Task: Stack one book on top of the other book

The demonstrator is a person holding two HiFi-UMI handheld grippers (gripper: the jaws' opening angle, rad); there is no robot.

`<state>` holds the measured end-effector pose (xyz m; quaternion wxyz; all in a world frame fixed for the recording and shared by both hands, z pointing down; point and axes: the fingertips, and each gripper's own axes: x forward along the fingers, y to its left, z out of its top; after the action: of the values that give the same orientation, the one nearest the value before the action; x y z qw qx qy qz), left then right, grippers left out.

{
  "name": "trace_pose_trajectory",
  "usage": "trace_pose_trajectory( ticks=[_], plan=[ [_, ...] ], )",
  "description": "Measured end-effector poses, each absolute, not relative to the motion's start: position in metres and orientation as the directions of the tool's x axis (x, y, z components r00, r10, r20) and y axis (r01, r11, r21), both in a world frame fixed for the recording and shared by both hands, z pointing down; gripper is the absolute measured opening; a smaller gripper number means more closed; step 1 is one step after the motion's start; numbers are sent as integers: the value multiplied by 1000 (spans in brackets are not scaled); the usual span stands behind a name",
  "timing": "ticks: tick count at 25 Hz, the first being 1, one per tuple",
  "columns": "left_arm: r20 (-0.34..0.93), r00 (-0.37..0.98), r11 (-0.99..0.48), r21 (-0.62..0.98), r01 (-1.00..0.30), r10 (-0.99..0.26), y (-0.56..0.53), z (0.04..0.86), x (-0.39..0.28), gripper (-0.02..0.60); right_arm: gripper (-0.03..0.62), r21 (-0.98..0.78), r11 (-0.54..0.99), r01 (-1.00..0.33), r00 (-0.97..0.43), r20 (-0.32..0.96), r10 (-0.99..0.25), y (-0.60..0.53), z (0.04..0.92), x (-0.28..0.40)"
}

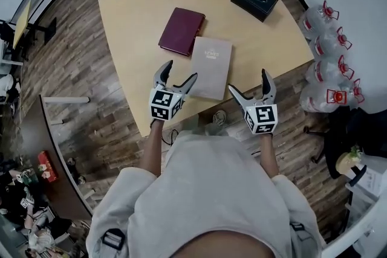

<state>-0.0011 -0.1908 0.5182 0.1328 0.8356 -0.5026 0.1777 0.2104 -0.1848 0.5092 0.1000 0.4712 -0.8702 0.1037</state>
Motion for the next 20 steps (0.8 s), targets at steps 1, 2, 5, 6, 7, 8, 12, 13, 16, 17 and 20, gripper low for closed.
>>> trace_pose_trajectory(
  ticks=[1,2,5,6,7,8,12,13,16,17,20],
  plan=[
    [431,431,-458,47,-888,-793,-191,520,-3,400,561,-87,537,-839,-538,276,-797,-185,510,207],
    [431,433,-457,52,-888,-792,-192,521,-5,400,561,-86,538,-838,-539,281,-794,-185,511,204],
    [430,447,-464,70,-883,-784,-196,526,-10,400,561,-79,536,-840,-533,299,-791,-186,514,195],
    [431,454,-469,78,-880,-780,-198,529,-12,400,561,-77,534,-842,-530,305,-791,-187,516,192],
    [434,462,-476,84,-875,-773,-199,532,-13,400,561,-74,532,-843,-526,312,-791,-188,517,190],
    [438,470,-485,87,-870,-766,-201,535,-14,400,561,-73,528,-846,-522,318,-791,-189,518,187],
    [453,502,-521,94,-849,-737,-208,544,-18,400,561,-74,498,-864,-492,337,-802,-194,521,177],
    [455,510,-528,100,-844,-730,-210,545,-18,400,560,-74,491,-868,-484,343,-805,-195,521,175],
    [465,532,-547,117,-829,-708,-213,552,-20,400,560,-76,470,-879,-464,360,-809,-196,526,169],
    [468,539,-552,123,-825,-701,-214,554,-21,400,560,-77,465,-882,-459,364,-810,-196,528,167],
    [474,559,-567,143,-811,-680,-217,560,-23,400,561,-78,449,-890,-443,378,-813,-196,531,160]
  ],
)
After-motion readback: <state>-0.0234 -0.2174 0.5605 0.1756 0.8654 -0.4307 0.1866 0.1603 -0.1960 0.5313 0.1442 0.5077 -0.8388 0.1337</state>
